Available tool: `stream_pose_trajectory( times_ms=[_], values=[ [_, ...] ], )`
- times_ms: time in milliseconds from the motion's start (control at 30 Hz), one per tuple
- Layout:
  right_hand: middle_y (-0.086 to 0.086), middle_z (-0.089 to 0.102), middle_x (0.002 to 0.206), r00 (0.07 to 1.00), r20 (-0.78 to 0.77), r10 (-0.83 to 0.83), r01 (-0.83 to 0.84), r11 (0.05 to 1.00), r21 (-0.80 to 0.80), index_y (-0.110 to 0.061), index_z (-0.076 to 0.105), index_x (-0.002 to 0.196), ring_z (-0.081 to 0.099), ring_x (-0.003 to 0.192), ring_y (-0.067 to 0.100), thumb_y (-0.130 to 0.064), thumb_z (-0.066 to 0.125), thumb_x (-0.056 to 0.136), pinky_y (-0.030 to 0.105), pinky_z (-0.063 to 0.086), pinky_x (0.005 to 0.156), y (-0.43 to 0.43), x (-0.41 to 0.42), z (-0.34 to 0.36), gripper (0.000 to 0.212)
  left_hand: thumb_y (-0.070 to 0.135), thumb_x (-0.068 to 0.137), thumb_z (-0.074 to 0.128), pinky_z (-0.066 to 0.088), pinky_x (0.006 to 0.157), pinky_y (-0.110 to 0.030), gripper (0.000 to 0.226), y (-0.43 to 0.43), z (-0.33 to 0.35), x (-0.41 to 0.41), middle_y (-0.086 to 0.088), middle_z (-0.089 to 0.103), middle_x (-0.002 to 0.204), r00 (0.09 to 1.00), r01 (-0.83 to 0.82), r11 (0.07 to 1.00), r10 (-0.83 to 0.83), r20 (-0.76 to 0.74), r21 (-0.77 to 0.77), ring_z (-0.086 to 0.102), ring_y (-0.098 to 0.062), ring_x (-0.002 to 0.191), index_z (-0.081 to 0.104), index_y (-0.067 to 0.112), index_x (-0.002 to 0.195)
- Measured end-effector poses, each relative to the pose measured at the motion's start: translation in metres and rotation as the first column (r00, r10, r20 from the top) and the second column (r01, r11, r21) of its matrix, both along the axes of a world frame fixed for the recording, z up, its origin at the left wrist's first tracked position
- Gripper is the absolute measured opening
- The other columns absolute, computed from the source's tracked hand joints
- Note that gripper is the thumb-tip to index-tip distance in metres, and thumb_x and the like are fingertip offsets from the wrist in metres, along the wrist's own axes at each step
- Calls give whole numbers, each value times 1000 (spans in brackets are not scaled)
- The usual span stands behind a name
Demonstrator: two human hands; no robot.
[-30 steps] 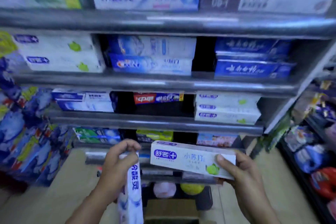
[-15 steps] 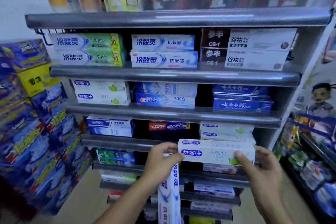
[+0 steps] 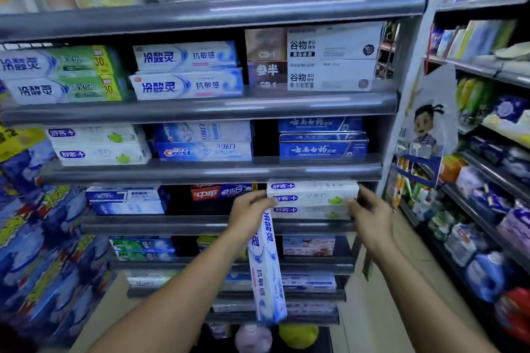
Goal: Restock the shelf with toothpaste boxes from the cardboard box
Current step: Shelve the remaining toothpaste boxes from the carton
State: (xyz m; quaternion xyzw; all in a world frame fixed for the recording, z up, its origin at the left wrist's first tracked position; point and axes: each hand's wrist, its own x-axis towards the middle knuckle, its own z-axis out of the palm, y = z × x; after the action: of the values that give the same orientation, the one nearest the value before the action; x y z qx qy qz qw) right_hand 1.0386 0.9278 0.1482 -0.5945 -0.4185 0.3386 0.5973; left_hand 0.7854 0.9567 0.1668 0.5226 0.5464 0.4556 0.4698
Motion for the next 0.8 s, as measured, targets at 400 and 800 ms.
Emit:
stream_pose_trajectory(
  times_ms=[400, 800],
  values=[
    [-1, 68, 91, 986, 107, 129, -100, 966, -239, -19, 47, 146, 57, 60, 22, -4, 53, 100, 28, 46, 45, 18, -6, -2, 48, 30, 84, 76, 53, 97, -37, 27, 14, -11, 15, 15, 75, 112, 991, -9, 1000, 6, -134, -24, 71, -12, 102, 75, 36, 111],
    [11, 73, 92, 978, 37, 205, -197, 968, -157, -16, 73, 109, 69, 71, 19, -25, 72, 93, 40, 56, 69, -60, -50, 21, 19, 26, 88, 77, 44, 68, -28, 26, -20, 7, -13, 13, 70, 71, 975, -218, 971, 213, 56, 96, 65, -5, 71, 71, 23, 63]
  ],
)
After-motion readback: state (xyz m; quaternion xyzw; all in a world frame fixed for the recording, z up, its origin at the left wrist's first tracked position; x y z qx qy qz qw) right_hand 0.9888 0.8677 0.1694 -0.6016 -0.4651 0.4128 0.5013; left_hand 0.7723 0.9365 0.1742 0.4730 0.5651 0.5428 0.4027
